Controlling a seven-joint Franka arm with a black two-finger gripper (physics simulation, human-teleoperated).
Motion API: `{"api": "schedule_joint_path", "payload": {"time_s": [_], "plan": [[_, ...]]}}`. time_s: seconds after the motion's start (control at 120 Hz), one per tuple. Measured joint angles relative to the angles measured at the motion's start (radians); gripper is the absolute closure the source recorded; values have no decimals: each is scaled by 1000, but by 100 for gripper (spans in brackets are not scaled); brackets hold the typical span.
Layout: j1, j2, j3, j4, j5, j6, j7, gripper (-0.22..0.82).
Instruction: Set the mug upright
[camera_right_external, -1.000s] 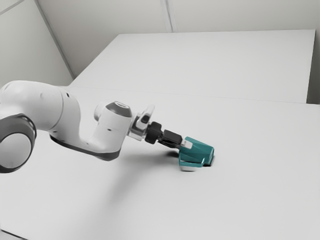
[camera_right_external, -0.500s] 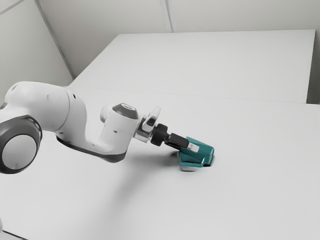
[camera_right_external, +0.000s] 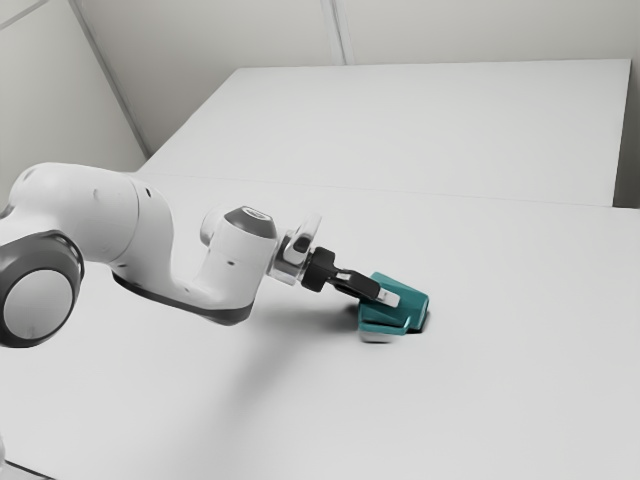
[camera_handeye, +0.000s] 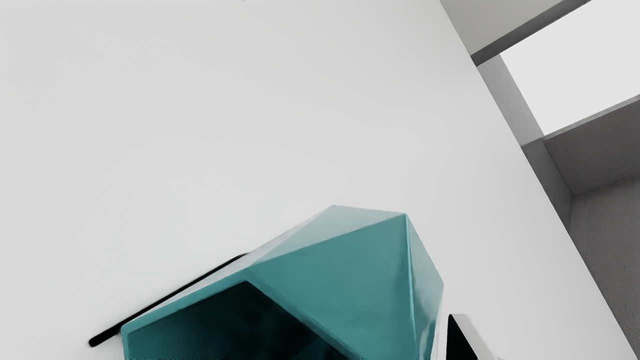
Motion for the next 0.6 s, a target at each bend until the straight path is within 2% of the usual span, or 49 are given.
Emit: {"api": "schedule_joint_path", "payload": {"time_s": [0.275, 0.483, 0.6], "plan": [[-13, -24, -1, 0, 0, 9, 5, 75], [-20, -79, 1, -3, 14, 21, 4, 77], [-12, -118, 5, -2, 113, 36, -14, 78]]}}
